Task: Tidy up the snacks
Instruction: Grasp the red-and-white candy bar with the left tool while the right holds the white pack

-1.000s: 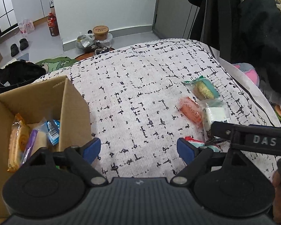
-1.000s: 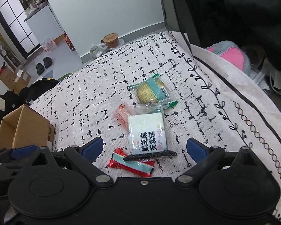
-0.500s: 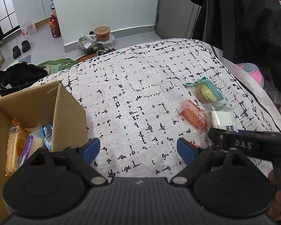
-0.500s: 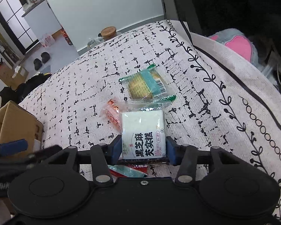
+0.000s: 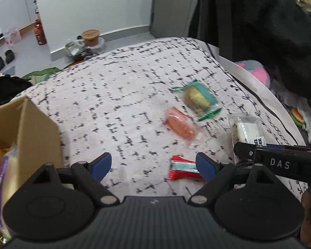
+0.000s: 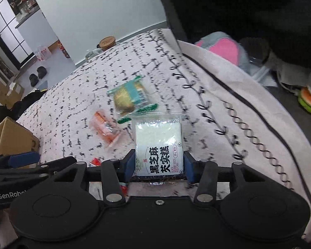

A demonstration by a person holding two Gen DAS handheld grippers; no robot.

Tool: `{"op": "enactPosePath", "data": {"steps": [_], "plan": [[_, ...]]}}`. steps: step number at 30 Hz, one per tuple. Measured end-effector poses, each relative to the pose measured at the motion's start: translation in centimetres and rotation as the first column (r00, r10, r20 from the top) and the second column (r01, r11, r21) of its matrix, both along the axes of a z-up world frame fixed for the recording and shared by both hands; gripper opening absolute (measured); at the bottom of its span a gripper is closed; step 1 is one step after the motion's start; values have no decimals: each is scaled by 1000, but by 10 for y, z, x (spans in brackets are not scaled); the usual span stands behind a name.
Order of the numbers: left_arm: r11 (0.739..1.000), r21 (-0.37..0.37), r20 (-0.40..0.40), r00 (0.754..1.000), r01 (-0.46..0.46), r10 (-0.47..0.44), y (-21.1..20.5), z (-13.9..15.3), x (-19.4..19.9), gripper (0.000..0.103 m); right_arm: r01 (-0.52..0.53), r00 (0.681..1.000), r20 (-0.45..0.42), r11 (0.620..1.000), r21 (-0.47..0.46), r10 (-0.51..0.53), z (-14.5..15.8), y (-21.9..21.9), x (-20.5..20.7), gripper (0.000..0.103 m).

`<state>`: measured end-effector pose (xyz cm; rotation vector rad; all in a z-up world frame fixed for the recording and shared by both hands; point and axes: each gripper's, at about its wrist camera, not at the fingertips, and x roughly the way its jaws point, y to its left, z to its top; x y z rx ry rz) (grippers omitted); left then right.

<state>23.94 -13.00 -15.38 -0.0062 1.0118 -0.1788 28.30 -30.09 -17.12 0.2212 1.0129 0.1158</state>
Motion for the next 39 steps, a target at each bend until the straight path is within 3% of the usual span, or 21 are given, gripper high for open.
{"op": "enactPosePath", "data": {"steps": [13,24,30,31,39], "plan": [[994,-21,-25,993,112,-112,-35,-15,3,87,42,999,-30,998,-40,-43,-6,-28,-14,47],[991,4,-69,989,133,-132,-46,-37,7,84,38,998,-45,999,-24,-39,-13,-33,-14,47],[989,32,-50,988,145,-144,-47,-41,4,64,35,998,-49,999,-23,-36,-12,-33,-14,47],[989,32,-46,989,143,-142,-47,-41,4,57,36,998,-49,999,-22,-37,-11,-33,-14,47],[990,28,-29,990,139,-139,-38,-34,-4,47,42,998,-46,999,-14,-43,-6,-29,-20,47]]}}
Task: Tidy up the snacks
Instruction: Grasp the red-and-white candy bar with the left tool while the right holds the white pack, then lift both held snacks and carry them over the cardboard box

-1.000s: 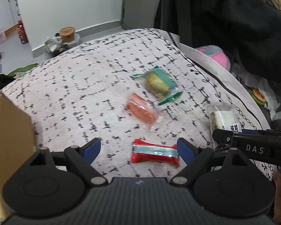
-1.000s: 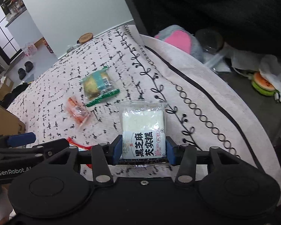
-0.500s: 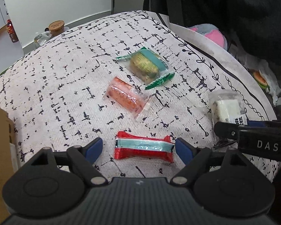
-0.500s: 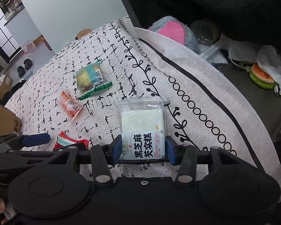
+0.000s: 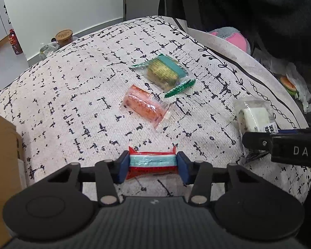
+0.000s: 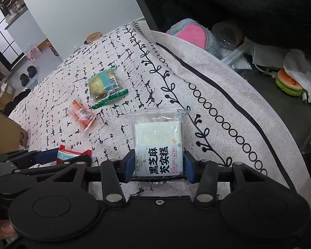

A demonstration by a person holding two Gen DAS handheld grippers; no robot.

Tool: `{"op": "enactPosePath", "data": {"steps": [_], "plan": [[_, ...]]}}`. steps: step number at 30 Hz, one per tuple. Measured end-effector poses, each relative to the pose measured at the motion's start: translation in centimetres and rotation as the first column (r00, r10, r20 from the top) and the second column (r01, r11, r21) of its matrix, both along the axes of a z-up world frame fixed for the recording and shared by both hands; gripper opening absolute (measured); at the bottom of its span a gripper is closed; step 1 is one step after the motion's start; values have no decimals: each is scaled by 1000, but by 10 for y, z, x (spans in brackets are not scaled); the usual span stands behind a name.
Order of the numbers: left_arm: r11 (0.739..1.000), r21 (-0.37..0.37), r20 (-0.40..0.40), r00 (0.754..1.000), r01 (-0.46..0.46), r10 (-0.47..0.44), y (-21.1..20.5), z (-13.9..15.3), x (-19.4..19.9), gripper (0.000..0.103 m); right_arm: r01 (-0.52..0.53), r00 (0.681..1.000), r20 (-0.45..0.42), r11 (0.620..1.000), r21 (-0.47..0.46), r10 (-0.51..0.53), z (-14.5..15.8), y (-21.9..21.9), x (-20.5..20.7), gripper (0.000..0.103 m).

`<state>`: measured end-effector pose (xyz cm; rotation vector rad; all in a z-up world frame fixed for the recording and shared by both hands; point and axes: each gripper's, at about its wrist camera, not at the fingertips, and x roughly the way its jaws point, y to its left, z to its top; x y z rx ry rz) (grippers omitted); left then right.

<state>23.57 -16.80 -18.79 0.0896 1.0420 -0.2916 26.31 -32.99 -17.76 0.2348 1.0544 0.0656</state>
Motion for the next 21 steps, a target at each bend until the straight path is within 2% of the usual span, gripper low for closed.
{"op": "enactPosePath", "data": {"steps": [9,21], "plan": [[1000,-20,40,999,-3,4,12,16,-12,46,-23,1000,21,1000,3,23,8,19,-6,46],[997,-59,116,992,-49,55,40,48,-21,46,-63,995,72,998,2,63,27,49,-11,46]]}}
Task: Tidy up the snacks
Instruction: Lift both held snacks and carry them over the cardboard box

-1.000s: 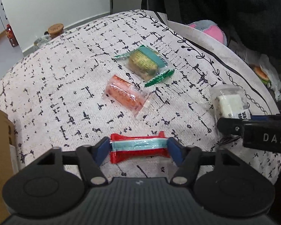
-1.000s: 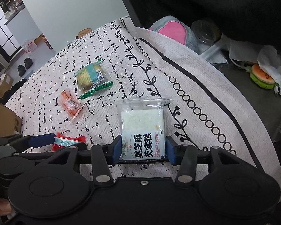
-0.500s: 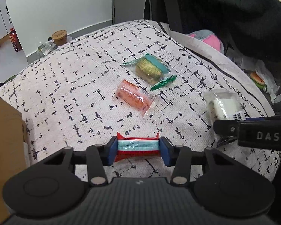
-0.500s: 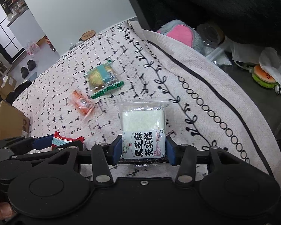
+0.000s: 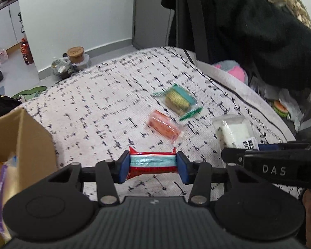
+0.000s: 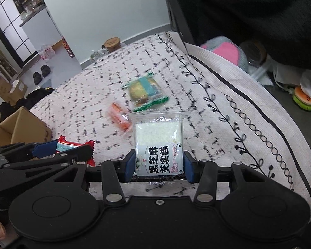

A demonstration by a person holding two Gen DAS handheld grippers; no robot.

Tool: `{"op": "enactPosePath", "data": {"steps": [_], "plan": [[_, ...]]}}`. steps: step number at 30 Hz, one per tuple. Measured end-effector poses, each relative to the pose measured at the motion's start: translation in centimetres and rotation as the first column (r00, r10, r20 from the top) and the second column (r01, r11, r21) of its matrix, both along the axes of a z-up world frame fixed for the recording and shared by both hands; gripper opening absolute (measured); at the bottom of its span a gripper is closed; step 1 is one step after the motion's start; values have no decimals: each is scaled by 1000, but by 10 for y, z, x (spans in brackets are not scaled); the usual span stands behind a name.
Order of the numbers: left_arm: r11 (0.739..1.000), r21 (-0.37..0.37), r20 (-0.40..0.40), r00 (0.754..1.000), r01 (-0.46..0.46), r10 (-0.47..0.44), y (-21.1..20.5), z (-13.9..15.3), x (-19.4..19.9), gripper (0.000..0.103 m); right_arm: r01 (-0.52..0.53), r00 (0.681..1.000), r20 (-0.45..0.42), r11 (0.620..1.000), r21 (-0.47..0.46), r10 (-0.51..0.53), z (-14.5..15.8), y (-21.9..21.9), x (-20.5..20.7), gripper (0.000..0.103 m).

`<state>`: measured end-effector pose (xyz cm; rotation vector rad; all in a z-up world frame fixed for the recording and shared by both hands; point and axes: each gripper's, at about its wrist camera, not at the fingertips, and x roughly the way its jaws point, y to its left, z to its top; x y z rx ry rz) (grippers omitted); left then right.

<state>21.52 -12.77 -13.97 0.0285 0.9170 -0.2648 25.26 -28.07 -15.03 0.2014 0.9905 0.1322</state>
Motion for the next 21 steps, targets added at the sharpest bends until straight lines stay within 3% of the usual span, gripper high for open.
{"op": "enactPosePath", "data": {"steps": [21], "plan": [[991,-71,126,984,-115,123,67,56,-22,46,-69,992,110,997,20,67,43,64,-5,46]]}}
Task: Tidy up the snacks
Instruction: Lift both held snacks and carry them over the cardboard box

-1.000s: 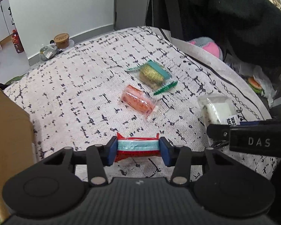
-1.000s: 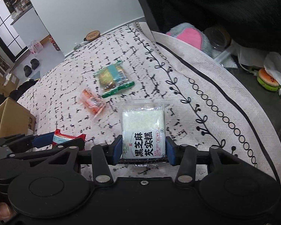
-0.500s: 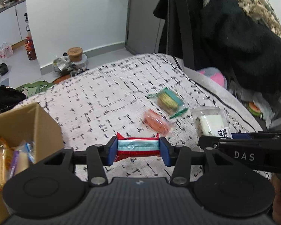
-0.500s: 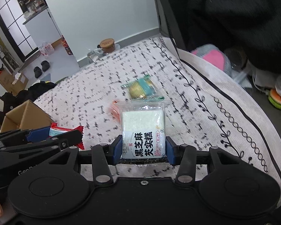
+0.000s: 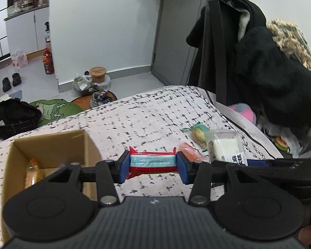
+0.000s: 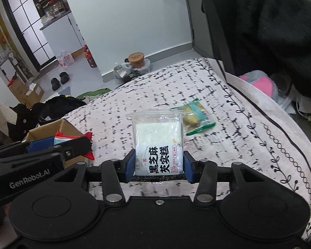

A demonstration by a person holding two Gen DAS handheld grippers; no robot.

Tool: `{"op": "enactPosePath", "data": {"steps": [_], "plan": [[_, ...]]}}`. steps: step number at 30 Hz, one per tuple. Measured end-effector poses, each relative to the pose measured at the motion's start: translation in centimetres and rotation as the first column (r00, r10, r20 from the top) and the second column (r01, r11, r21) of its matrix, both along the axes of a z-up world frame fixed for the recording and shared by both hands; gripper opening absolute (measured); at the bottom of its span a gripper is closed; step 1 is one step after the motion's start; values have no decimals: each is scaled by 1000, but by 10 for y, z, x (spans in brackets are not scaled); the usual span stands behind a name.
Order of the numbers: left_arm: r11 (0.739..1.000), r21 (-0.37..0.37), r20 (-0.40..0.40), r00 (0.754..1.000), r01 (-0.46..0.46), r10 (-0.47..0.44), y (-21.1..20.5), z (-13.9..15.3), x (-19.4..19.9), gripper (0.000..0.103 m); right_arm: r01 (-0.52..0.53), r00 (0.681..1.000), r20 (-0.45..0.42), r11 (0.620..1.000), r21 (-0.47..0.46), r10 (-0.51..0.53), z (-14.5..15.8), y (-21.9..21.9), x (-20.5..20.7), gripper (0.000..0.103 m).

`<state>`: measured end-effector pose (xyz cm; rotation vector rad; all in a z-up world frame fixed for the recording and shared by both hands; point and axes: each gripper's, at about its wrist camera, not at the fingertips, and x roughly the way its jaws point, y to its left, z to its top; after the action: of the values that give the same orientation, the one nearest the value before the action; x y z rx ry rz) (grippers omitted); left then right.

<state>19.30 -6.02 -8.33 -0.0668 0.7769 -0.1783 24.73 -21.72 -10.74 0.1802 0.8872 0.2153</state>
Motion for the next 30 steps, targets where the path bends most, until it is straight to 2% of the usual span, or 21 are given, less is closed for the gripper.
{"op": "enactPosePath", "data": {"steps": [11,19,30], "plan": [[994,-40,14,994,-104,105,51,11,-15,46,-41,999,25,999,8,41,9,36,-8,46],[983,-34,16,983,-181,182,84,13,-27,46,-81,996,38,996,28,80,11,64,-13,46],[977,-28,-30,977,-211,210,108,3,-44,47,-133,990,56,990,37,131,16,97,-16,46]]}}
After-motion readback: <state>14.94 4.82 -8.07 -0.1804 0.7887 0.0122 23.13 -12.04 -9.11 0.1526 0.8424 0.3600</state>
